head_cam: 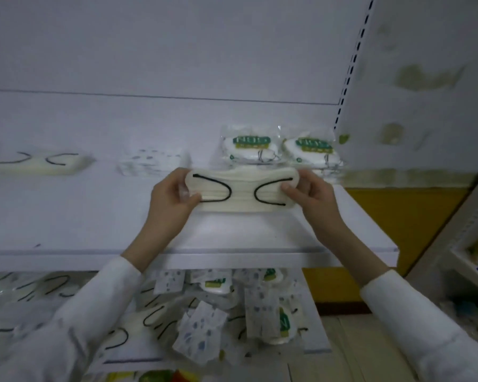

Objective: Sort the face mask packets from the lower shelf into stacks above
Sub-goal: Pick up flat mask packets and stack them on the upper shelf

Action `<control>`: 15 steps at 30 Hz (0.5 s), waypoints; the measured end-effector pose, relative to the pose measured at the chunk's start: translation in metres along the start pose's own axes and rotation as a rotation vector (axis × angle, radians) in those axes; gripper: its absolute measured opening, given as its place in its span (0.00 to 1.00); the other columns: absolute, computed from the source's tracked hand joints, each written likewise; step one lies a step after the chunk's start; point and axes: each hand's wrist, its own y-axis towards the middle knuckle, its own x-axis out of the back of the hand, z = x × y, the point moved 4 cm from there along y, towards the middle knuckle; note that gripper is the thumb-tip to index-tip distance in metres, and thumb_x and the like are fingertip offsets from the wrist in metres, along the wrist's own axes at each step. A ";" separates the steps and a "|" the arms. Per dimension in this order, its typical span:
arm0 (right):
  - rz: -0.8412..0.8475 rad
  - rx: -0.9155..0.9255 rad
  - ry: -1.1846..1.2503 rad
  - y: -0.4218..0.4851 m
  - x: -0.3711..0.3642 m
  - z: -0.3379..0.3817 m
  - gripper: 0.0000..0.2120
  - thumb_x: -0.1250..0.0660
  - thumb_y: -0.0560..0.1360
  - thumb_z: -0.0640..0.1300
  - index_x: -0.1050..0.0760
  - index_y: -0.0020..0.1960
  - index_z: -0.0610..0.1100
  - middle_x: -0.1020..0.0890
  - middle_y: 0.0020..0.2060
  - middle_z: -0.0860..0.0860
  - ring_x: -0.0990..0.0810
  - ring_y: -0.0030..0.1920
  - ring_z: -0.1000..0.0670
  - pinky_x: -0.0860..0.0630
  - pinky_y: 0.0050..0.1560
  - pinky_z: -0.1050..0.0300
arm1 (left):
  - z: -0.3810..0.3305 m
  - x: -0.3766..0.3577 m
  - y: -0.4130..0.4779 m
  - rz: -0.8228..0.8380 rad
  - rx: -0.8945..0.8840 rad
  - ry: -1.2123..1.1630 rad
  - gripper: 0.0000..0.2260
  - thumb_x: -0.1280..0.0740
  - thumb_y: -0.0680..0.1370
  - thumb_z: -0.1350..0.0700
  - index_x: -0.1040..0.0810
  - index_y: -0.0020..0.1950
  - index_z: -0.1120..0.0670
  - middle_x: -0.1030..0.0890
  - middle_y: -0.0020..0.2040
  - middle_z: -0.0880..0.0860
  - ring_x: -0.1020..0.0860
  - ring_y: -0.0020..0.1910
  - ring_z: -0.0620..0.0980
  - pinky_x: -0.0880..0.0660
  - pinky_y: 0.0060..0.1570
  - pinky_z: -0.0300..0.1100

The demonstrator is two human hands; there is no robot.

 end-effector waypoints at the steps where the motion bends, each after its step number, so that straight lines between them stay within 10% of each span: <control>1: 0.012 -0.046 -0.010 0.003 -0.002 -0.009 0.04 0.29 0.74 0.42 0.22 0.40 0.49 0.23 0.40 0.36 0.23 0.43 0.41 0.25 0.49 0.40 | 0.007 -0.003 -0.001 -0.002 0.017 0.011 0.15 0.31 0.67 0.61 0.26 0.45 0.42 0.22 0.37 0.48 0.26 0.36 0.37 0.28 0.42 0.36; 7: 0.163 -0.264 -0.050 0.002 -0.002 -0.049 0.18 0.27 0.70 0.42 0.27 0.56 0.37 0.23 0.55 0.33 0.23 0.56 0.35 0.28 0.61 0.35 | 0.035 -0.018 -0.006 0.098 0.217 -0.099 0.16 0.34 0.70 0.73 0.28 0.47 0.52 0.23 0.43 0.47 0.23 0.41 0.36 0.28 0.40 0.28; 11: 0.198 -0.200 -0.174 0.008 -0.006 -0.042 0.10 0.31 0.74 0.40 0.27 0.46 0.33 0.19 0.47 0.38 0.20 0.51 0.39 0.24 0.56 0.37 | 0.040 -0.014 -0.001 0.001 0.338 -0.042 0.15 0.31 0.71 0.68 0.29 0.53 0.54 0.22 0.49 0.52 0.22 0.46 0.49 0.25 0.48 0.40; 15: 0.240 -0.152 -0.176 0.026 -0.043 -0.027 0.13 0.31 0.74 0.37 0.32 0.36 0.36 0.19 0.46 0.40 0.18 0.47 0.43 0.18 0.45 0.47 | 0.040 0.032 -0.002 -0.203 0.366 0.123 0.18 0.29 0.71 0.64 0.32 0.54 0.52 0.27 0.42 0.44 0.26 0.40 0.45 0.34 0.35 0.28</control>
